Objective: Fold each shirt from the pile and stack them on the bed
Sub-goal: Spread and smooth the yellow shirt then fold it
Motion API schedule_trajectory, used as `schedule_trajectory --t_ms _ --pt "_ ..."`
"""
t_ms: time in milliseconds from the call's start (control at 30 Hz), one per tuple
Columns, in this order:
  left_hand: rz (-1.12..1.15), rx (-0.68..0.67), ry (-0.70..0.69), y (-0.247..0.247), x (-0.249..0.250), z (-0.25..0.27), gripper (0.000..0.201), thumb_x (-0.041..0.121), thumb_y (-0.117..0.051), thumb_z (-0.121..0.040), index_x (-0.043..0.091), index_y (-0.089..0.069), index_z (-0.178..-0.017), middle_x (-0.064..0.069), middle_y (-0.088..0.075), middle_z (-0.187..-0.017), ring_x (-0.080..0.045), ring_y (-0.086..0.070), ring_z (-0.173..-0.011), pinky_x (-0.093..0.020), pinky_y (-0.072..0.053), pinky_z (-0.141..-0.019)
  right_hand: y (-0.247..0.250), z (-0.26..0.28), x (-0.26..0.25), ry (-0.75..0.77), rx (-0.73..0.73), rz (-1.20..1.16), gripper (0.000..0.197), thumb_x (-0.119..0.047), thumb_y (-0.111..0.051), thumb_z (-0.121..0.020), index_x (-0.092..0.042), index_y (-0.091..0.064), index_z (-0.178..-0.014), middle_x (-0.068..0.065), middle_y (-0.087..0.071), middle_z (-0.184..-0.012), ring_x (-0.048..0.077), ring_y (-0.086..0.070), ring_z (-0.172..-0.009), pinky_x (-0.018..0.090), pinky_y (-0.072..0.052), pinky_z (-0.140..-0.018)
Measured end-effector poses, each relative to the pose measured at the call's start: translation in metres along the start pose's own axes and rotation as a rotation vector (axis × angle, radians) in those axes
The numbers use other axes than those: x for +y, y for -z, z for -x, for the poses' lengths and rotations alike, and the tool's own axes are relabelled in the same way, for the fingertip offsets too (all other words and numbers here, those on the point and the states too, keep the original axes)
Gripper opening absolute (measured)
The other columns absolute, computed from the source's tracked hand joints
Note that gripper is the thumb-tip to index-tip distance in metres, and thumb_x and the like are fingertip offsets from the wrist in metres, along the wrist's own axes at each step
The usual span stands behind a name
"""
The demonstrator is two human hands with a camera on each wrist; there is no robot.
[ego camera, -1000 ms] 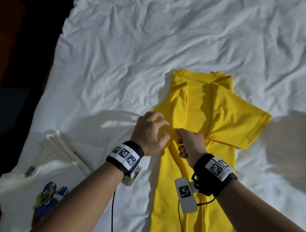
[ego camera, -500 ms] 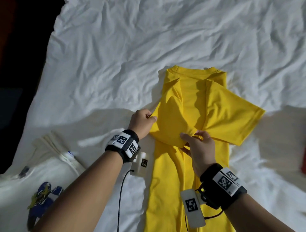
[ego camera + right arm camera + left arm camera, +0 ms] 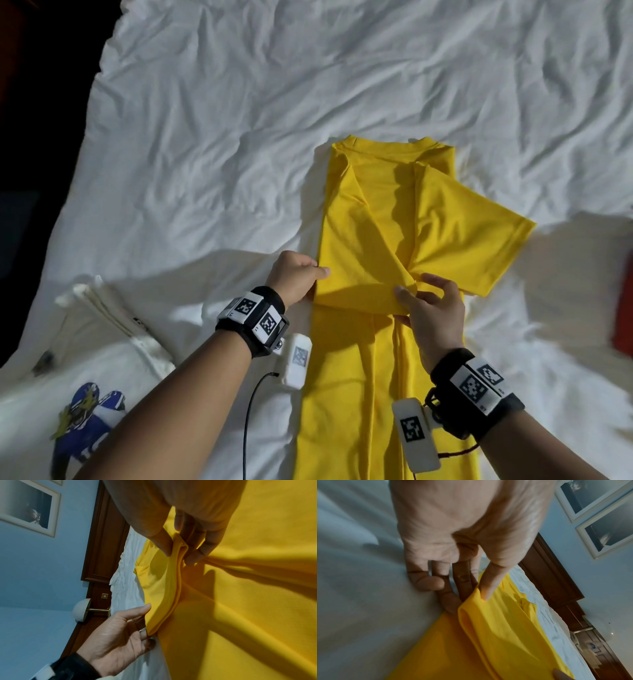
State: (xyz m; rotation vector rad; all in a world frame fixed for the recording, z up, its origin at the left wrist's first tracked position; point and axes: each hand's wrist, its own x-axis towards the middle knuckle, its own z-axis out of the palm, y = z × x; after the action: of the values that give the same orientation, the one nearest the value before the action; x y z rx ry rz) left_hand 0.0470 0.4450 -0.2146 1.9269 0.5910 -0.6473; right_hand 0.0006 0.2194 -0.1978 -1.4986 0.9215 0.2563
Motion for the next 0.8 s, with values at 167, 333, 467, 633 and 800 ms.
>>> schedule_trajectory --t_ms 167,333,467,633,800 --pt "-0.043 -0.001 0.006 -0.002 -0.005 0.007 0.023 0.017 -0.078 -0.088 0.008 -0.06 -0.076 -0.008 -0.045 -0.061 -0.024 -0.05 -0.055 -0.014 -0.033 -0.038 0.007 -0.006 0.007 0.04 0.001 0.041 0.044 -0.015 -0.084 -0.083 -0.02 -0.057 -0.117 0.014 -0.07 -0.095 0.03 -0.072 -0.083 0.044 -0.062 -0.066" --pt "-0.285 0.096 -0.06 -0.001 -0.004 0.011 0.025 0.039 -0.078 -0.086 0.016 -0.067 -0.086 0.002 -0.07 -0.081 -0.024 -0.07 -0.076 -0.039 -0.06 -0.07 0.009 -0.01 0.018 0.152 0.05 0.318 0.051 -0.023 -0.087 -0.078 -0.023 -0.054 -0.117 0.008 -0.066 -0.101 0.026 -0.067 -0.089 0.049 -0.059 -0.079" --pt "-0.982 0.334 -0.605 -0.016 -0.001 0.019 0.067 0.043 -0.058 -0.092 0.016 -0.039 -0.15 -0.018 -0.037 -0.154 -0.038 -0.039 -0.139 -0.056 -0.04 -0.109 0.004 0.005 0.022 0.821 0.088 0.919 0.062 -0.034 -0.074 -0.087 -0.011 -0.048 -0.139 0.015 -0.049 -0.139 0.036 -0.045 -0.128 0.046 -0.036 -0.105" --pt "-1.244 -0.036 -0.717 -0.043 -0.019 -0.01 0.073 0.055 -0.009 -0.1 0.024 0.012 -0.163 -0.008 0.025 -0.168 -0.028 0.022 -0.156 -0.061 0.0 -0.125 -0.004 -0.012 0.057 0.911 -0.275 1.418 0.074 -0.058 -0.02 -0.107 -0.011 -0.012 -0.163 0.009 0.004 -0.17 0.024 0.008 -0.157 0.051 -0.001 -0.126" --pt "-1.08 0.296 -0.387 -0.006 -0.028 -0.035 0.076 0.06 -0.006 -0.103 0.015 0.009 -0.163 -0.016 0.018 -0.169 -0.033 0.018 -0.156 -0.06 0.013 -0.122 -0.004 -0.003 0.053 0.866 -0.246 1.445 0.08 -0.063 -0.016 -0.106 -0.009 -0.003 -0.162 0.016 0.006 -0.169 0.03 0.012 -0.156 0.053 0.002 -0.126"
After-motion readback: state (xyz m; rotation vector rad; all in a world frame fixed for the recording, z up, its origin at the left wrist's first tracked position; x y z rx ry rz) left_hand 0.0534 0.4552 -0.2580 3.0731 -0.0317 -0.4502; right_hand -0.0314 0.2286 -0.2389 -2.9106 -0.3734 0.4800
